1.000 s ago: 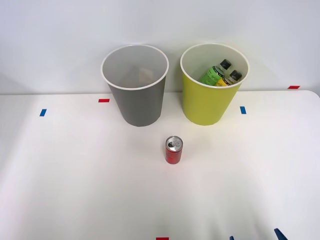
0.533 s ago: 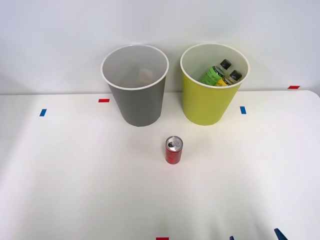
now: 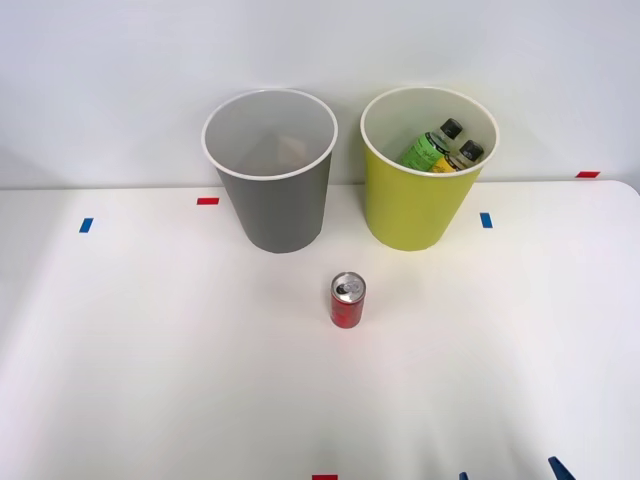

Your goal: Put cans in the gray bin, plastic bottles in the light green bin

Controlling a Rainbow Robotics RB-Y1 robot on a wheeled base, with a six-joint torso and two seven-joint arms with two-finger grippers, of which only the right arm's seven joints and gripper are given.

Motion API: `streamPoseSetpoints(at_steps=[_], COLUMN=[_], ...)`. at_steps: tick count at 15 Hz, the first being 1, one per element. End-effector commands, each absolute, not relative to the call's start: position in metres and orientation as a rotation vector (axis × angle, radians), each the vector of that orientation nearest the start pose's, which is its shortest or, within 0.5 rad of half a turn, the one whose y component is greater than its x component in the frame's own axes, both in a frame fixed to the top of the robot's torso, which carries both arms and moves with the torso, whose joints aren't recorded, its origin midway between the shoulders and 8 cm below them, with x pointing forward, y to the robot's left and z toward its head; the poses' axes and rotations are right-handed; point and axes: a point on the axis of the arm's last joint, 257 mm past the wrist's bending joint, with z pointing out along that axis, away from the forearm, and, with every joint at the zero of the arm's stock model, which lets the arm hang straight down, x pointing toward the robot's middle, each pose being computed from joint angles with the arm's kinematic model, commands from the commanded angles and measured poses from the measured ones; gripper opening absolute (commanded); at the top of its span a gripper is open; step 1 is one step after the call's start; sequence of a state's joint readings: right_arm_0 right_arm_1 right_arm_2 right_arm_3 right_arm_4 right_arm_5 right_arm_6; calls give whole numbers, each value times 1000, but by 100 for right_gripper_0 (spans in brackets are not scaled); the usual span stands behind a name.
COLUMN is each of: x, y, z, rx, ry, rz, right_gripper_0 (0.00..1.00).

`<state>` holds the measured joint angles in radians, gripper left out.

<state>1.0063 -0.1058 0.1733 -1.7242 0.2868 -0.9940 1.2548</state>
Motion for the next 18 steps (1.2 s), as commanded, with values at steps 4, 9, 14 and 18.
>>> streamPoseSetpoints(at_steps=[4,9,14,18], x=[195,195,195,195], y=[-205,-205,-205,-205], z=[-272,-272,-272,-272], rx=[-69,-69,-69,-69], ry=[1427,1427,1427,1427], rz=[158,158,158,158], right_gripper_0=[100,100,100,100])
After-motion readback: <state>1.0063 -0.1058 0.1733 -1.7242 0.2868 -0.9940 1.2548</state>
